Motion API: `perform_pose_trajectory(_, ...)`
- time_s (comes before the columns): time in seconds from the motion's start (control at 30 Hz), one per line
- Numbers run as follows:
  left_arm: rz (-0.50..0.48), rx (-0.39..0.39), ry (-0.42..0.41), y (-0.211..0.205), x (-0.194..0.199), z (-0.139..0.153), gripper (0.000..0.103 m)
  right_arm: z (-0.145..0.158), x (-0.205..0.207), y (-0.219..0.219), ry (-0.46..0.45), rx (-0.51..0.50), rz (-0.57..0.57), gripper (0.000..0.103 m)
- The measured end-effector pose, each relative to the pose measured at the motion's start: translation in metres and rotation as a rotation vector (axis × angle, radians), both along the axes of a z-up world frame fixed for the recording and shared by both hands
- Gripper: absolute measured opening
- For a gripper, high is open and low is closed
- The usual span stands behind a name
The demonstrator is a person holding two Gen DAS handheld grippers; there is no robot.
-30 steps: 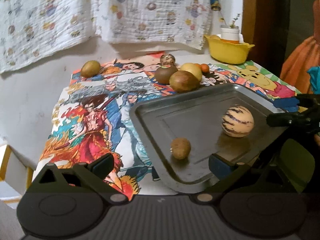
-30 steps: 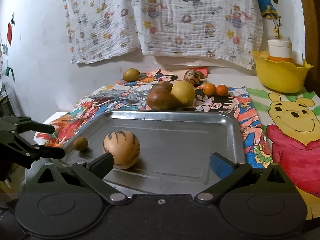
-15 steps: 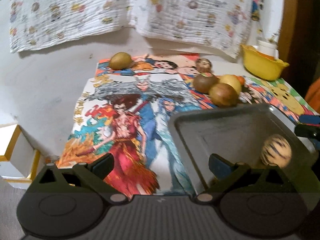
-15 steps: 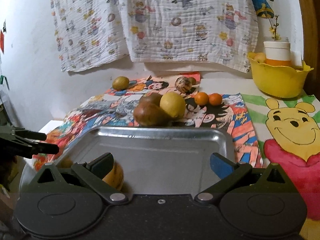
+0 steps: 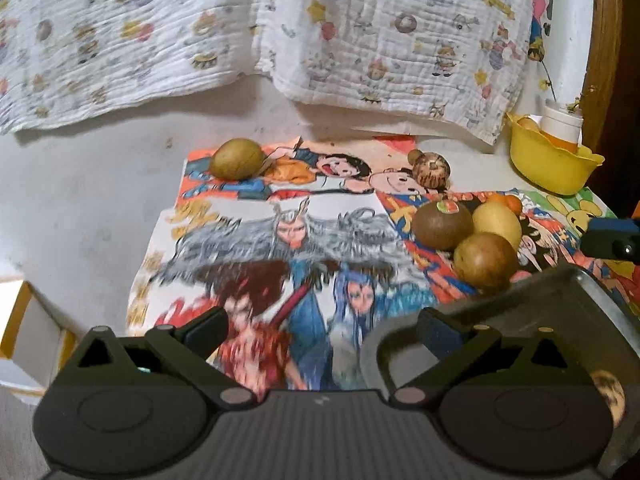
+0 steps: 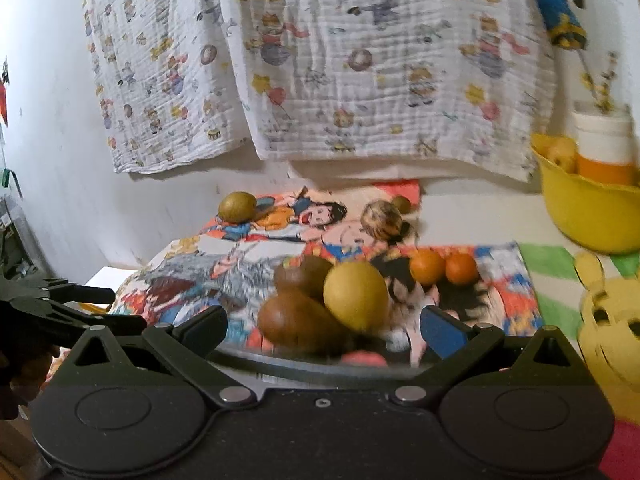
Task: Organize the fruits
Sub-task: 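Grasp the large green-brown pear with the left tool while the right tool reaches another pepino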
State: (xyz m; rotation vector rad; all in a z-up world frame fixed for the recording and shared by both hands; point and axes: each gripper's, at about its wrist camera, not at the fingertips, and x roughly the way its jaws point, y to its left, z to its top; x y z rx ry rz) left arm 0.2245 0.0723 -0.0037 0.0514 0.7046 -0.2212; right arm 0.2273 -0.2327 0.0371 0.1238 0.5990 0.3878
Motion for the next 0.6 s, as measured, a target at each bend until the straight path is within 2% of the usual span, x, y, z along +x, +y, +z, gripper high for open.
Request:
perform_pose_trajectory(0.4, -0.014, 0.039, -0.049, -0.01, 0.075, 0.006, 0.102, 0.008, 0.094, 0.04, -0.006, -0.03, 0.079, 0.102)
perform_pose_trajectory(0.5, -0.004, 0.054, -0.061, -0.011, 0.099, 0.007, 0.102, 0.006, 0.121, 0.049, 0.024, -0.037, 0.049, 0.102)
perform_pose_trajectory(0.6, 0.012, 0.076, -0.064, -0.011, 0.126, 0.004, 0.102, 0.001, 0.15, 0.054, 0.091, -0.04, -0.029, 0.102)
